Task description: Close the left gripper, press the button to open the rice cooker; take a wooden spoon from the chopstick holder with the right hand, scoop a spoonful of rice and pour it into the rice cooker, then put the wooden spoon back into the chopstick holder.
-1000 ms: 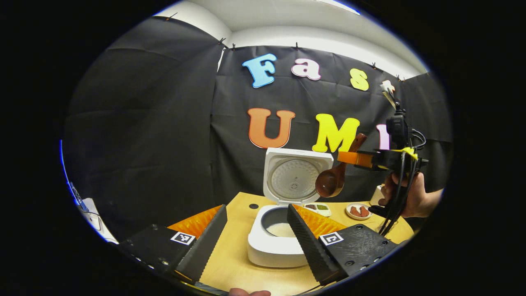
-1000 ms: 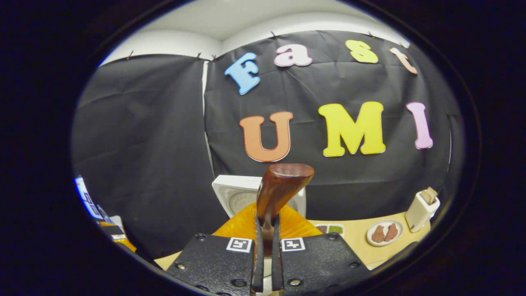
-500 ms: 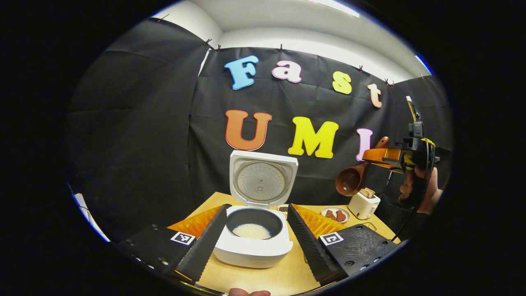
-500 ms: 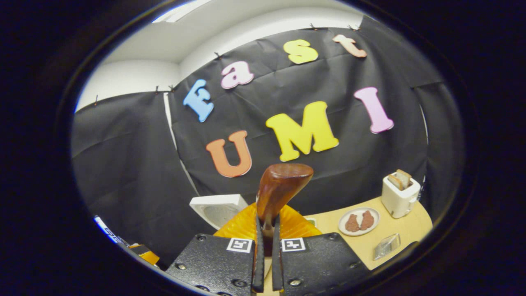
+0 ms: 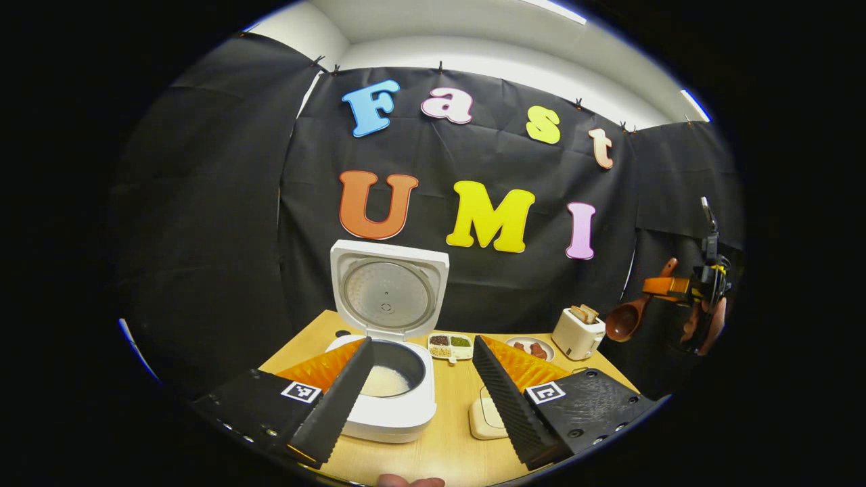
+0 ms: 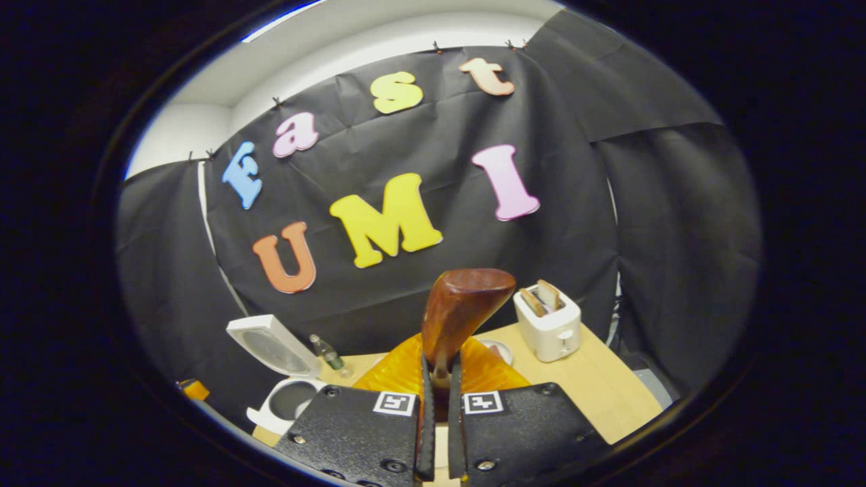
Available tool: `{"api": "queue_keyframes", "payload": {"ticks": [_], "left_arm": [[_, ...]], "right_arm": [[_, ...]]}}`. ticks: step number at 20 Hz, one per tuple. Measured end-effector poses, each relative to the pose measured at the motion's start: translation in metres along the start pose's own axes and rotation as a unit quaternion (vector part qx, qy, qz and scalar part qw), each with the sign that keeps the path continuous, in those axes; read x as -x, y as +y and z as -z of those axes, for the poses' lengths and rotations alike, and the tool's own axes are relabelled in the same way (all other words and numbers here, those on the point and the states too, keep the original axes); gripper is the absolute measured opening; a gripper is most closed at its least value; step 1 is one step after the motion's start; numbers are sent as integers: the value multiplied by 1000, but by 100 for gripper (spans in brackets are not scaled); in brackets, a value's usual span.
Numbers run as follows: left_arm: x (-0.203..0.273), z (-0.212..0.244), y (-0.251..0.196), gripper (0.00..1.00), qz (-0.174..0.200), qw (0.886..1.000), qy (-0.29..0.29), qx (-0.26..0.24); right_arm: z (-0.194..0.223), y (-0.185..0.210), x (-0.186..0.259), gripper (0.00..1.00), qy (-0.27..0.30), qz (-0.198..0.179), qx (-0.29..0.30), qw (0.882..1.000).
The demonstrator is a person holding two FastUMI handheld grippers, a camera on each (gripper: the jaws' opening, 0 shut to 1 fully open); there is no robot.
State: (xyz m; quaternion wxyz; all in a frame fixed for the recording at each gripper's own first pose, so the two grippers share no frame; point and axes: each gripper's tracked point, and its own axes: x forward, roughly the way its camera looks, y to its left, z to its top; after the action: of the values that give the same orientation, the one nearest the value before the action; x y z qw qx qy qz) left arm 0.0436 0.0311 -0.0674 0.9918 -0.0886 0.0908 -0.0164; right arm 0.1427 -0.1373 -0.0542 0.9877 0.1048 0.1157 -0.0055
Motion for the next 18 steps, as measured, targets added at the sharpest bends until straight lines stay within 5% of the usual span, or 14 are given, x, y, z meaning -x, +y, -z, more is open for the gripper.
{"api": "queue_keyframes", "payload": {"ticks": [7, 18], "left_arm": [[-28, -15, -28, 95, -3, 1000, 7, -18], [-35, -13, -36, 95, -31, 999, 31, -32]], "right_arm": [[51, -83, -48, 13, 43, 47, -1, 998], [178, -119, -115, 13, 132, 54, 18, 990]]}}
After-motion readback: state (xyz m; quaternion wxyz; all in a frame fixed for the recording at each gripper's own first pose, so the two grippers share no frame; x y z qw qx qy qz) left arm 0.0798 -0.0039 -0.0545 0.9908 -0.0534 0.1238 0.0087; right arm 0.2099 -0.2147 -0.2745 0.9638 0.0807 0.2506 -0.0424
